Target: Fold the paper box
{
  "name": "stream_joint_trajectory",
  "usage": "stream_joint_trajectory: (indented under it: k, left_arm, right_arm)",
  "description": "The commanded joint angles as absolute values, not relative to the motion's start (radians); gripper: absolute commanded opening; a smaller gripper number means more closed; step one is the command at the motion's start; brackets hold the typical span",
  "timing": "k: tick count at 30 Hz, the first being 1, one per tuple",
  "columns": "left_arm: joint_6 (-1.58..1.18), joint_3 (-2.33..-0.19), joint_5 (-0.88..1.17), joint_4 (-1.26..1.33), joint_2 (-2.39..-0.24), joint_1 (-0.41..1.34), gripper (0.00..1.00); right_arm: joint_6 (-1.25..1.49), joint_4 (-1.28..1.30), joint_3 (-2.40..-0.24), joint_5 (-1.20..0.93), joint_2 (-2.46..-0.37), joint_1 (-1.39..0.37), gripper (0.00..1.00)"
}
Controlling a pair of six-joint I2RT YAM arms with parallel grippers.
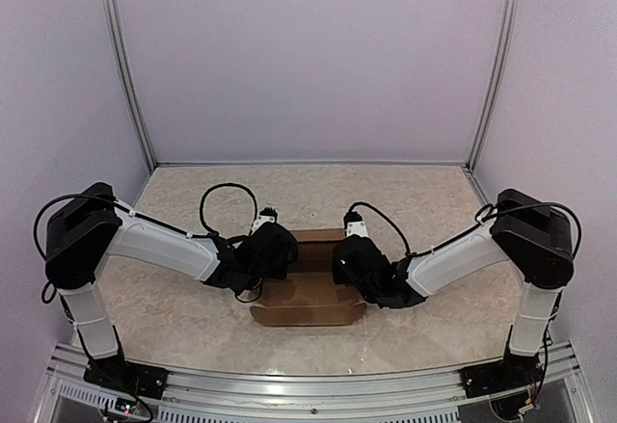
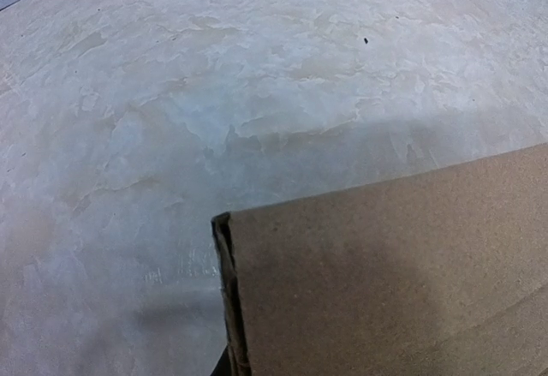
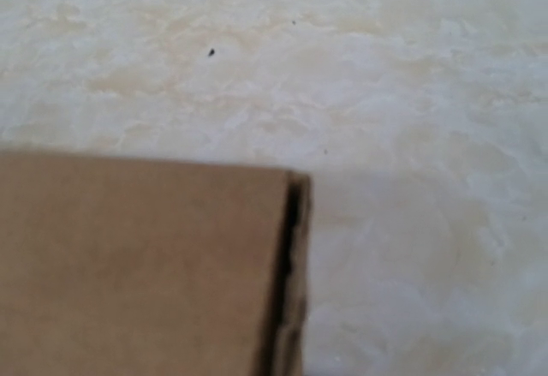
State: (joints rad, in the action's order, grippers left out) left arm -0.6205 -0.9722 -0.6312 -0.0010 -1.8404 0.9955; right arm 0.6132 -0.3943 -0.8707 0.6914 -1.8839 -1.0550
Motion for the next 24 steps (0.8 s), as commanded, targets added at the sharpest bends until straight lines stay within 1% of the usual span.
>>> stream_joint_trajectory:
  k: [1,6,9,14,18,24]
  left_arm:
    - [-0.618,-0.992,-0.547,0.045,-1.807,1.019,0.17]
    - [-0.621,-0.991,-0.543,0.044,-1.81,1.02,0.25]
    - [-0.623,-0.977,-0.549,0.044,-1.802,1.02,0.39]
    - [-0.621,-0.919,-0.546,0.071,-1.759,1.017,0.55]
    - [-0.622,-0.87,-0.549,0.071,-1.706,1.015,0.62]
    - [-0.599,-0.802,-0.528,0.035,-1.602,1.009,0.65]
  right_arm:
    - [0.637,-0.451,-0.916,0.633,-1.875,-1.101,0.0]
    - [0.633,-0.409,-0.935,0.663,-1.881,-1.101,0.0]
    - [0.617,-0.382,-0.956,0.685,-1.891,-1.097,0.0]
    - [0.575,-0.382,-0.985,0.683,-1.91,-1.083,0.0]
    - [0.54,-0.393,-0.992,0.682,-1.917,-1.072,0.0]
    - [0.487,-0.411,-0.998,0.631,-1.925,-1.041,0.0]
